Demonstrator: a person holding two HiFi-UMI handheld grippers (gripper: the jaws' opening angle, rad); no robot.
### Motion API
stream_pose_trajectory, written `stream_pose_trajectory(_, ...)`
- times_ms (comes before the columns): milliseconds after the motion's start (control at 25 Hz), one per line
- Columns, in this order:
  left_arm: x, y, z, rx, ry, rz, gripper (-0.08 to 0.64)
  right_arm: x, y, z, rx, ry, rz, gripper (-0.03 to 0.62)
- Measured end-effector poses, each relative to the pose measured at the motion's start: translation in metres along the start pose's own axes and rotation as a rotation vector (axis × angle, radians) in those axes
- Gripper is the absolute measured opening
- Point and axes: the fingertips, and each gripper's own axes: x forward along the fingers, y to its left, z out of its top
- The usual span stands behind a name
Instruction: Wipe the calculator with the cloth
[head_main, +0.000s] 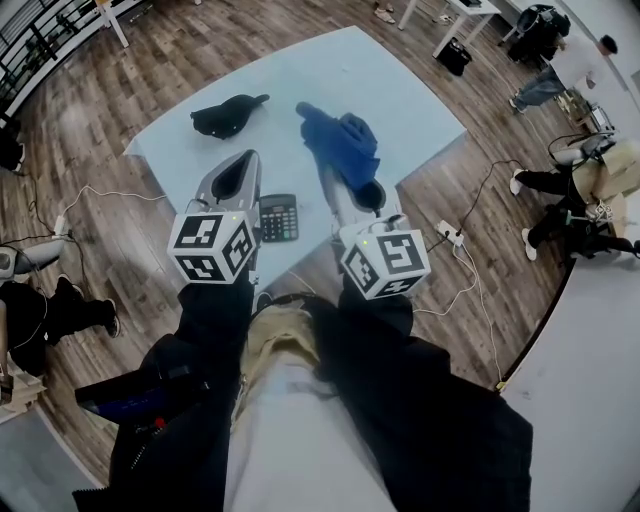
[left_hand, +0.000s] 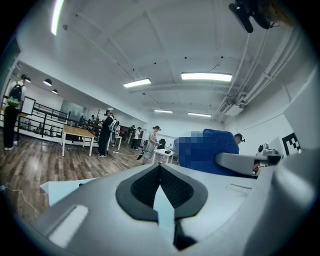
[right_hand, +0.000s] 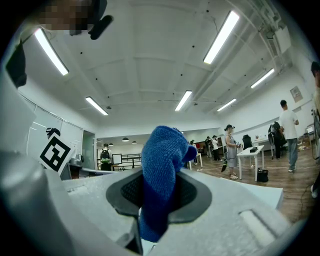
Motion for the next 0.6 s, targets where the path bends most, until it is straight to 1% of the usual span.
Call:
stream_pose_trajectory(360,-0.0006,0.0016,-0.0027,-0.002,0.008,0.003,0.0,-0.0004,-0.0013,-0.0024,0.002,0.003,-0.004,0.092)
stream_pose_trajectory(600,0.0007,0.0022,-0.0044,-0.003,0.011,0.004,0.0,0.0,-0.0015,-0.0037,-0.013,0.007,-0.005,0.091)
